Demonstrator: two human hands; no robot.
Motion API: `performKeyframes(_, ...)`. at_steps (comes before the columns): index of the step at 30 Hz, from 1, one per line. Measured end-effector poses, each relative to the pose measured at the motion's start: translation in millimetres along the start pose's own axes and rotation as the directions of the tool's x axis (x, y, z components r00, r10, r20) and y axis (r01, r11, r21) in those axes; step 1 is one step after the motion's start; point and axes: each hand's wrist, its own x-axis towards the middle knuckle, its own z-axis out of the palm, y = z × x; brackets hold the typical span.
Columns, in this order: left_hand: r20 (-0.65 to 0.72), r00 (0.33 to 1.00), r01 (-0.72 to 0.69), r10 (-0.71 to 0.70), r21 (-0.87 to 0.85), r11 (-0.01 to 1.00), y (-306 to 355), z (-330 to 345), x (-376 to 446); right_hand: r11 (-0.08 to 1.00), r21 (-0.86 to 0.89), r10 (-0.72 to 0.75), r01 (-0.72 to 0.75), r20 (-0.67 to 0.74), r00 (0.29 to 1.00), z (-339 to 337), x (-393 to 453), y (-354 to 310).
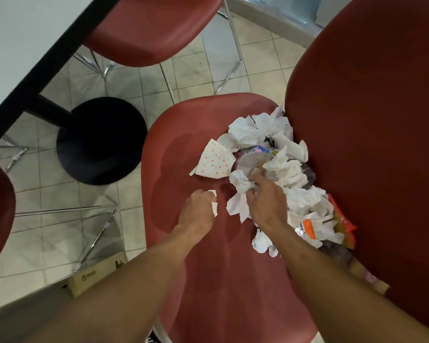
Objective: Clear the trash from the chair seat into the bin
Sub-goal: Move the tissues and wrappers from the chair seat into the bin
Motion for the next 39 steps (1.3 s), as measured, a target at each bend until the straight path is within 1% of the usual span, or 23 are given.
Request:
performKeyframes(3,-0.041,0.997,0.057,-0.060,-0.064,0.996,-1.6,-13.9,-21.5,0.999,0.048,-0.016,0.015,0.014,1.000,-11.1,-24.5,-8.8)
performKeyframes(6,-0.095,0.992,0.081,-0.087,-0.065,0.995,-3.6,-33.4,-49.0,0.996,0.084,-0.022,0.020,0.020,1.000,-19.5,-49.2,-22.4)
performKeyframes(10,-0.154,0.984,0.070,-0.088,-0.115,0.991,-13.0,-60.0,-90.9,0.995,0.095,-0.027,0.026,0.014,1.000,-30.8,-87.1,-52.9)
performKeyframes(15,-0.181,0.979,0.058,-0.090,-0.172,0.983,-32.1,-83.1,-143.8,0.995,0.090,-0.035,0.036,-0.015,0.999,-35.5,-128.6,-88.3)
performKeyframes(19,-0.201,0.974,0.064,-0.105,-0.203,0.977,-54.8,-99.6,-183.8,0.994,0.091,-0.061,0.062,-0.008,0.998,-34.0,-163.4,-116.4)
performKeyframes(23,-0.219,0.968,0.066,-0.123,-0.253,0.965,-87.9,-115.5,-218.2,0.989,0.071,-0.130,0.129,0.001,0.992,-22.9,-198.1,-145.7)
performKeyframes(26,-0.263,0.954,0.063,-0.143,-0.289,0.955,-115.5,-126.5,-240.9,0.983,0.072,-0.170,0.169,0.017,0.985,-9.4,-223.1,-167.6)
performKeyframes(35,-0.334,0.898,0.148,-0.286,-0.382,0.912,-220.3,-151.0,-299.7,0.965,0.035,-0.264,0.261,0.168,0.950,56.6,-296.7,-238.2)
performKeyframes(39,-0.327,0.876,0.187,-0.354,-0.445,0.876,-273.2,-149.5,-327.9,0.948,0.003,-0.309,0.317,0.244,0.919,90.2,-328.5,-265.8)
